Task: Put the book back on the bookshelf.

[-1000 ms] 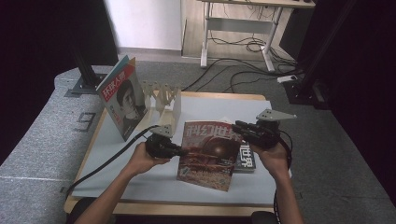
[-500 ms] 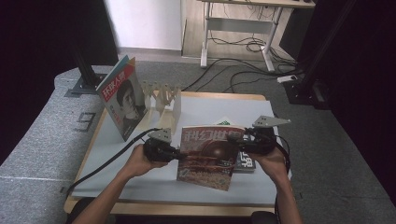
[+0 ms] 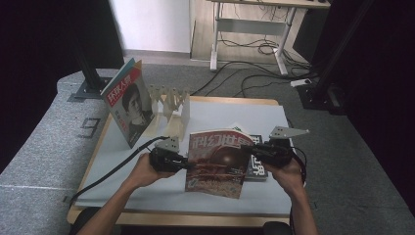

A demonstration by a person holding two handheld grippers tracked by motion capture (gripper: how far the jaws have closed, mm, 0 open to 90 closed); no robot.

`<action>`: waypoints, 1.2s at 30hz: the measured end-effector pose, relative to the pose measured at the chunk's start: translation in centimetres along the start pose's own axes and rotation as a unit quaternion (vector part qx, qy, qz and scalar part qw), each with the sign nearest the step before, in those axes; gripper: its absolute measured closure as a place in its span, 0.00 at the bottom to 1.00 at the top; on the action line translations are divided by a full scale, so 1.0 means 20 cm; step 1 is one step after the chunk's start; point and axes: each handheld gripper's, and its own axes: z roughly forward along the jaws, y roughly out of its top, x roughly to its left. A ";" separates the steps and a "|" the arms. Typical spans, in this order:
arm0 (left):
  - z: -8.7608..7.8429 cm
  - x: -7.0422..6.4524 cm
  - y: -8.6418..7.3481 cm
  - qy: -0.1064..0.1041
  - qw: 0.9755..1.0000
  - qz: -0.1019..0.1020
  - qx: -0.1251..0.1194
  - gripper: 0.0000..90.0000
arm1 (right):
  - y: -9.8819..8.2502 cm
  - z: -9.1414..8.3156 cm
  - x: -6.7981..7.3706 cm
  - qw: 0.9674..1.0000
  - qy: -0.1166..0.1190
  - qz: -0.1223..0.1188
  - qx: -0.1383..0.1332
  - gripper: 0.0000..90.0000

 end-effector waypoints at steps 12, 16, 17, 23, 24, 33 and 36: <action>0.03 0.03 0.05 0.006 1.000 -0.016 -0.007 0.81 | 0.05 0.02 0.05 1.000 0.010 -0.025 0.007 0.92; 0.05 0.02 0.09 0.008 1.000 -0.026 -0.007 0.77 | 0.06 0.02 0.06 0.999 0.013 -0.030 0.005 0.92; 0.05 0.02 0.10 0.006 0.999 -0.032 -0.005 0.75 | 0.06 0.02 0.06 0.999 0.012 -0.032 0.007 0.92; 0.05 0.04 0.09 -0.003 0.999 -0.049 -0.011 0.87 | 0.04 0.02 0.05 0.999 0.009 -0.032 0.003 0.92; 0.04 0.04 0.09 -0.006 0.999 -0.050 -0.011 0.89 | 0.04 0.02 0.05 0.999 0.009 -0.032 0.002 0.92; 0.03 0.02 0.07 -0.010 0.998 -0.049 -0.023 0.93 | 0.06 0.03 0.05 0.999 -0.013 -0.041 0.012 0.84; 0.02 0.02 0.07 -0.003 0.999 -0.046 -0.023 0.93 | 0.05 0.04 0.05 0.998 -0.025 -0.047 0.022 0.79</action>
